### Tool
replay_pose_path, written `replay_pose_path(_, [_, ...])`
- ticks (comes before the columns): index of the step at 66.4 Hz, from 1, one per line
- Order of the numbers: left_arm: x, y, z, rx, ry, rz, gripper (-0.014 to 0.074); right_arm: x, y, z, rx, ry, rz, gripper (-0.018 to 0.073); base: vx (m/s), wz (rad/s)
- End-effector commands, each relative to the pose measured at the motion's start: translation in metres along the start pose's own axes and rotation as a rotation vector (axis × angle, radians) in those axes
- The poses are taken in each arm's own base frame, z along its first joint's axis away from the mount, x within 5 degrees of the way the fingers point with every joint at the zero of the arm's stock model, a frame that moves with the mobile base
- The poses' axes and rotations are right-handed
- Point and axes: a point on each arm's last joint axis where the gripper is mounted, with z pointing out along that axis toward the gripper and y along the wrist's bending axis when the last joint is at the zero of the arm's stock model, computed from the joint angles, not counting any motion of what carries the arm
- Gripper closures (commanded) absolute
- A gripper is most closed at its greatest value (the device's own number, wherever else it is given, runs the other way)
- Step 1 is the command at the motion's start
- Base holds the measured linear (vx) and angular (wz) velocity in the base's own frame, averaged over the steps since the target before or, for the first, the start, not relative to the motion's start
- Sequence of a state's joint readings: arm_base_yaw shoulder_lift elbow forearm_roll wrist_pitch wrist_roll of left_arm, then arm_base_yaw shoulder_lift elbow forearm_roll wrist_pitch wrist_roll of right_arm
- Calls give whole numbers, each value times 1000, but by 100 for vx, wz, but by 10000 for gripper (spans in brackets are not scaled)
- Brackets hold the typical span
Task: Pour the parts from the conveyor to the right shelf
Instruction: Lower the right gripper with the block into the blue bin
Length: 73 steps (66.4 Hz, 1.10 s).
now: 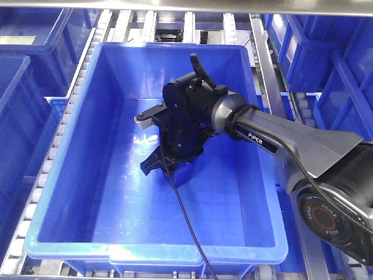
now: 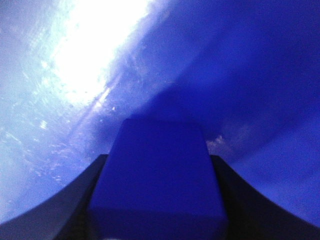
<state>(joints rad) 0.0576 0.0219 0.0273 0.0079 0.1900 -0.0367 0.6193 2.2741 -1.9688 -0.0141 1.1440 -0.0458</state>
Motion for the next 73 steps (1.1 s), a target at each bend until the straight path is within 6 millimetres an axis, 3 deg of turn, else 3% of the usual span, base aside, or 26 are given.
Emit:
replay_pose_path(1, [-12,-1,-1,6,-77,-16,603,-7,-5,-40,15,-113,-2,480,0,0])
replay_pose_path(19, [-12,-1,-1,6,-77,-16,603,-7,-4,-42,10,-116,4,100,0,0])
replay_pose_path(28, [-12,-1,-1,6,-77,-16,603,-8,-3,-50,-4,-144,14,-13,0,0])
replay_pose_path(51, [-12,-1,-1,6,-77,-16,603,-5,11,-90,18,-235,-32,-15,0,0])
replay_pose_path(64, [-12,-1,-1,6,-77,-16,603,13,15,-99,40,-315,-57,29,0,0])
replay_pose_path(73, [-12,-1,-1,6,-77,-16,603,31,16,-116,33,-404,-31,113,0,0])
